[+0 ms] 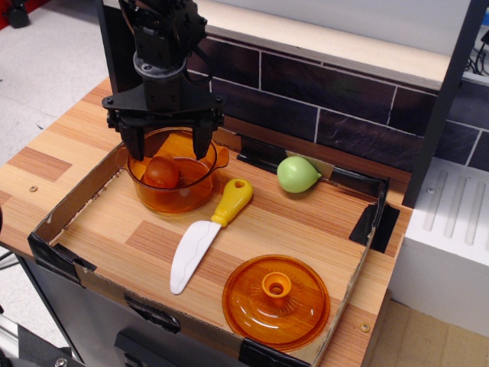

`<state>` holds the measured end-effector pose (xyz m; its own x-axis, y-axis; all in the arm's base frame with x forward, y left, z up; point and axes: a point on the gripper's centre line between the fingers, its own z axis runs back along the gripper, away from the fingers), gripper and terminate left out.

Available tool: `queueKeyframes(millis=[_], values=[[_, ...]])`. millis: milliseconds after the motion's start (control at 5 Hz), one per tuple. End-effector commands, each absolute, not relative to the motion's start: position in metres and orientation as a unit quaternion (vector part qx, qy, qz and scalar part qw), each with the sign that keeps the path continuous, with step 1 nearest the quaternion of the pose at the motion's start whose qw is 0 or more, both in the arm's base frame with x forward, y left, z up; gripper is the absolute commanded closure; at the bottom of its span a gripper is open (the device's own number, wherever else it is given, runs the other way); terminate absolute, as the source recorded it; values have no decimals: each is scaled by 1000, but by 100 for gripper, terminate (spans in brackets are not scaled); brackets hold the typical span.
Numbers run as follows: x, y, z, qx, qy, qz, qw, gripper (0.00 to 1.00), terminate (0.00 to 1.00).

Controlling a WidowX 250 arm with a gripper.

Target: Take carrot out of pot

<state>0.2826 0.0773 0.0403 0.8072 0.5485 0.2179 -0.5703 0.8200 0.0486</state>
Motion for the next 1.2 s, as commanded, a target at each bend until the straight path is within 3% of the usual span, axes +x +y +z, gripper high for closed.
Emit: queueKeyframes(millis=[0,1000], values=[[285,76,39,55,-113,307,943,0,0],[282,77,21,77,-106,323,937,0,0]])
